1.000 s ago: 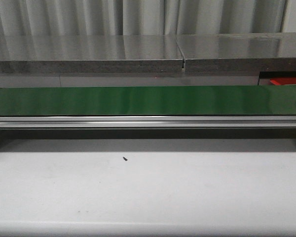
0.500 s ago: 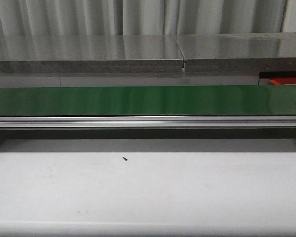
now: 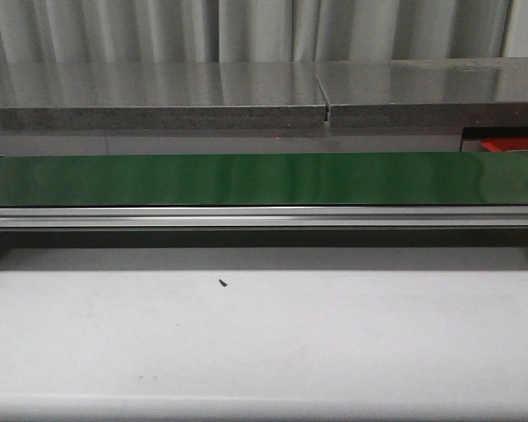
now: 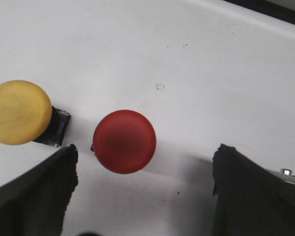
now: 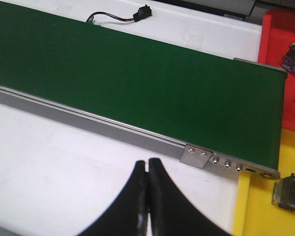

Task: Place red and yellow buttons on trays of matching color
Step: 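Move the left gripper down to a red button in the grid, grasp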

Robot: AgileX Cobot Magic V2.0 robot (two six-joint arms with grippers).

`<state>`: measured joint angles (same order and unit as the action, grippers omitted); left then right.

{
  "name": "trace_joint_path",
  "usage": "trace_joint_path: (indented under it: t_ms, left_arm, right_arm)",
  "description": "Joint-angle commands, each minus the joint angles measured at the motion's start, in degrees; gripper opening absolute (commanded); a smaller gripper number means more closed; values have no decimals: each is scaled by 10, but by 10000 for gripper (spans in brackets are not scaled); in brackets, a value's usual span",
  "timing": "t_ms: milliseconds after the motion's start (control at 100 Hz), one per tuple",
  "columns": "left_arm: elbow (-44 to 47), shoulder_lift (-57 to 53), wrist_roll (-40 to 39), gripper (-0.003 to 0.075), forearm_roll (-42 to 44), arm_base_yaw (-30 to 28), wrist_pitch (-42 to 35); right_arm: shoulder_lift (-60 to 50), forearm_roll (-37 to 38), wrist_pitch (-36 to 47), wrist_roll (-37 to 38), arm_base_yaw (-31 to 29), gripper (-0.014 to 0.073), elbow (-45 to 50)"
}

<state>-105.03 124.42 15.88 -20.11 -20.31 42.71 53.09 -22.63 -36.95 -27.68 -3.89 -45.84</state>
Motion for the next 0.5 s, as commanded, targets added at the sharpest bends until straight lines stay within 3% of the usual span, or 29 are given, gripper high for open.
trace_joint_path:
  t_ms: [0, 490]
  left_arm:
    - [-21, -27, -8, 536, -9, 0, -36]
    - [-64, 32, -10, 536, -8, 0, -47]
  right_arm:
    - [-7, -8, 27, -6, 1, -67, -17]
    - [-7, -8, 27, -6, 1, -67, -17]
